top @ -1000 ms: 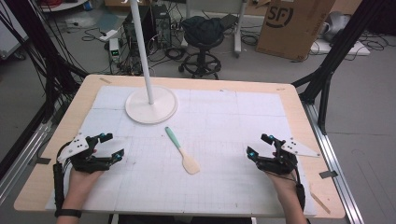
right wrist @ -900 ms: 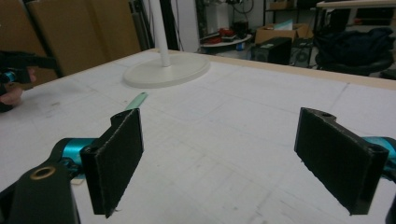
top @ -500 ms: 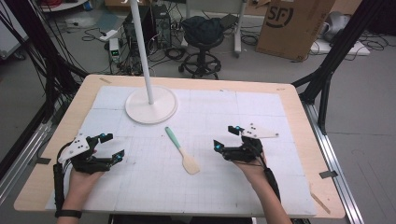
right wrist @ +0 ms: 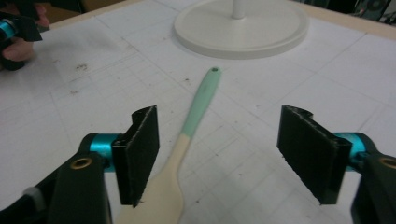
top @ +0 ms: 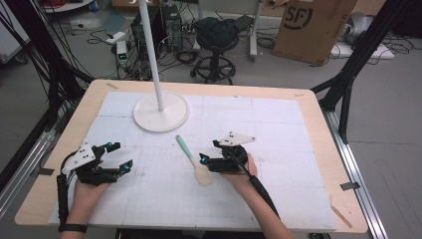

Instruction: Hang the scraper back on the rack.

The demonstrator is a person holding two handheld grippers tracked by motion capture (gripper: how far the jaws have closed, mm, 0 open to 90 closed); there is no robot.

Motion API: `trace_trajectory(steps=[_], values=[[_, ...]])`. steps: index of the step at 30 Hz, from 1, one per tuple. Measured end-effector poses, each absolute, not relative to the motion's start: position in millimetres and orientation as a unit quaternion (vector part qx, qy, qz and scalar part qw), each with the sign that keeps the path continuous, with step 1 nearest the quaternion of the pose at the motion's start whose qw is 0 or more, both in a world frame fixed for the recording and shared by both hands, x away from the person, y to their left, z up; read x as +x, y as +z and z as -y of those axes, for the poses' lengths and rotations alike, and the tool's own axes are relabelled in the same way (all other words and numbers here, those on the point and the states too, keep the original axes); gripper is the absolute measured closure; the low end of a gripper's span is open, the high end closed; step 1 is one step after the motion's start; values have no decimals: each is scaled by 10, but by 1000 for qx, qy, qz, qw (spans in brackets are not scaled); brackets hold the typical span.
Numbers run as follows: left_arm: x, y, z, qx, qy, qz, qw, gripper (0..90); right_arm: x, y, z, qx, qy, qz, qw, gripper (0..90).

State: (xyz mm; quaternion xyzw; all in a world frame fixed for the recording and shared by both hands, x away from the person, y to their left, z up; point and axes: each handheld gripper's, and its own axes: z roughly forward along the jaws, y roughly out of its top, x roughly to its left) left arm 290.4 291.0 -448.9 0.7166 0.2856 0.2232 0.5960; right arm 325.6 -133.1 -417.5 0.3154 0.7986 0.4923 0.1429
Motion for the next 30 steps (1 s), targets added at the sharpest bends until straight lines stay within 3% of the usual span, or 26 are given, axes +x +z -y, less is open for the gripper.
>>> trace_trajectory(steps=[11,13,28,30], values=[[2903,-4488,-2906,718,224,-283,595,175,3326,-4313,928,332,428,-830,135,477],[2902,-4488,-2906,718,225,-283,595,175,3337,-4345,837,334,408,-839,135,540],[2898,-4489,-2899,719,226,-282,594,175,3304,-4430,675,352,364,-852,137,699],[2897,-4489,-2897,719,227,-282,593,175,3292,-4438,650,354,363,-850,145,756]])
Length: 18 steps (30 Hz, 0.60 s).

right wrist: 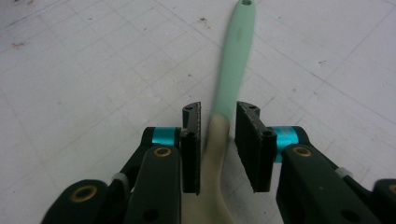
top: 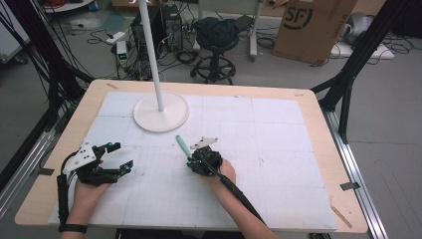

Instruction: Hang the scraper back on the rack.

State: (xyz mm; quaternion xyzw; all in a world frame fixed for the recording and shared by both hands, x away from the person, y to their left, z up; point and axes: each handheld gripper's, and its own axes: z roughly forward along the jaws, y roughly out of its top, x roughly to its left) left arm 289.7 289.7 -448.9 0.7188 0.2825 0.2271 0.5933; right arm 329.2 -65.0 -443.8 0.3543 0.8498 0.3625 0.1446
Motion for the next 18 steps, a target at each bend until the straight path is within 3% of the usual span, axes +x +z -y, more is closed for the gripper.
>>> trace_trajectory(steps=[8,18], values=[[2895,-4487,-2896,721,229,-281,591,175,3271,-4441,632,365,361,-845,151,794],[2878,-4488,-2873,725,235,-273,587,174,3338,-4287,751,352,399,-839,117,814]])
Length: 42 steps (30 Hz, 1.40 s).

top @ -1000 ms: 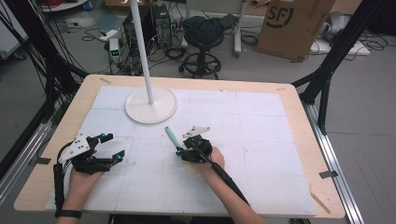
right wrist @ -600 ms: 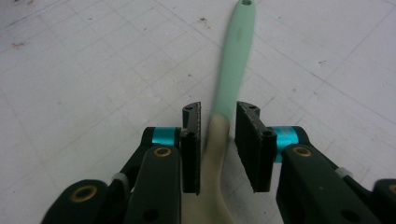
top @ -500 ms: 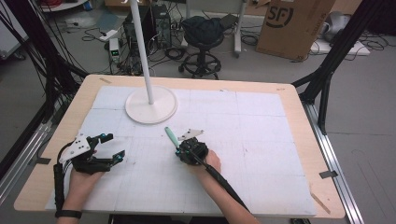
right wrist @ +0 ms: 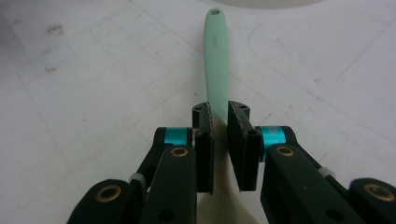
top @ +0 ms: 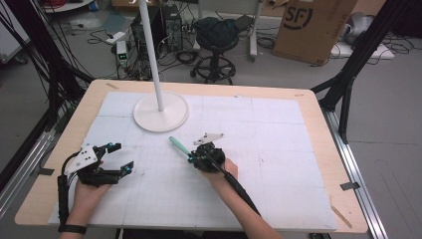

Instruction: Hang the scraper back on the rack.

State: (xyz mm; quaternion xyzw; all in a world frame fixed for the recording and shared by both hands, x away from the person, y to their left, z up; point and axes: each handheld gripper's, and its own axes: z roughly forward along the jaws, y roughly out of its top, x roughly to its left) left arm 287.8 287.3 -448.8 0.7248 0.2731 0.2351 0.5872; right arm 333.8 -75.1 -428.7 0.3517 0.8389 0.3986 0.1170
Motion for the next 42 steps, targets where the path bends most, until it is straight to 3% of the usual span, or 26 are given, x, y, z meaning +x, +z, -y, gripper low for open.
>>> trace_trajectory(steps=[10,20,30,42], values=[[2878,-4486,-2877,726,231,-274,587,174,3526,-3883,1057,348,450,-818,90,816],[2878,-4487,-2888,722,231,-278,590,174,3880,-3080,1372,326,501,-797,90,815],[2877,-4487,-2889,722,231,-277,591,174,4128,-2206,1330,295,535,-783,117,816],[2880,-4488,-2890,721,230,-277,592,174,4304,-1498,1201,277,556,-773,129,816]])
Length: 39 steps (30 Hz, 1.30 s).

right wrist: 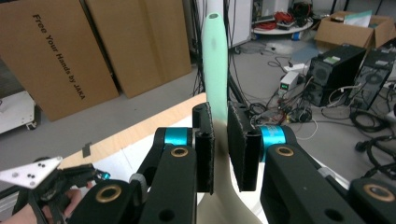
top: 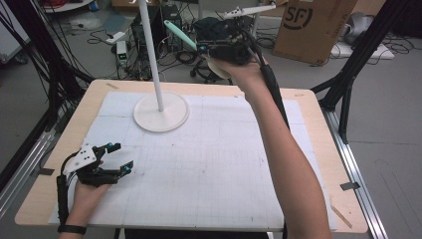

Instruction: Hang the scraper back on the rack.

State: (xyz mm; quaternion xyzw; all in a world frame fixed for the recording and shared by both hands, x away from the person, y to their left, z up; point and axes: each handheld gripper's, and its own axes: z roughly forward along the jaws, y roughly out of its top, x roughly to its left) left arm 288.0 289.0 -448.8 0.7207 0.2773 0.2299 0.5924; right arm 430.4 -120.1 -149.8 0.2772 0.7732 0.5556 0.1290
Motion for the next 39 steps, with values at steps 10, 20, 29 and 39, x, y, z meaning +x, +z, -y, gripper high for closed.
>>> trace_trajectory(steps=[10,20,29,39], values=[[2878,-4487,-2887,722,230,-277,591,175,4340,-1190,1089,264,559,-775,133,815],[2877,-4488,-2883,722,231,-275,591,174,4337,-1081,967,260,558,-776,137,815],[2877,-4487,-2884,722,231,-275,591,175,4382,-1116,905,263,555,-776,141,815],[2876,-4488,-2881,723,232,-273,591,175,4418,-1138,894,270,555,-773,145,814]])
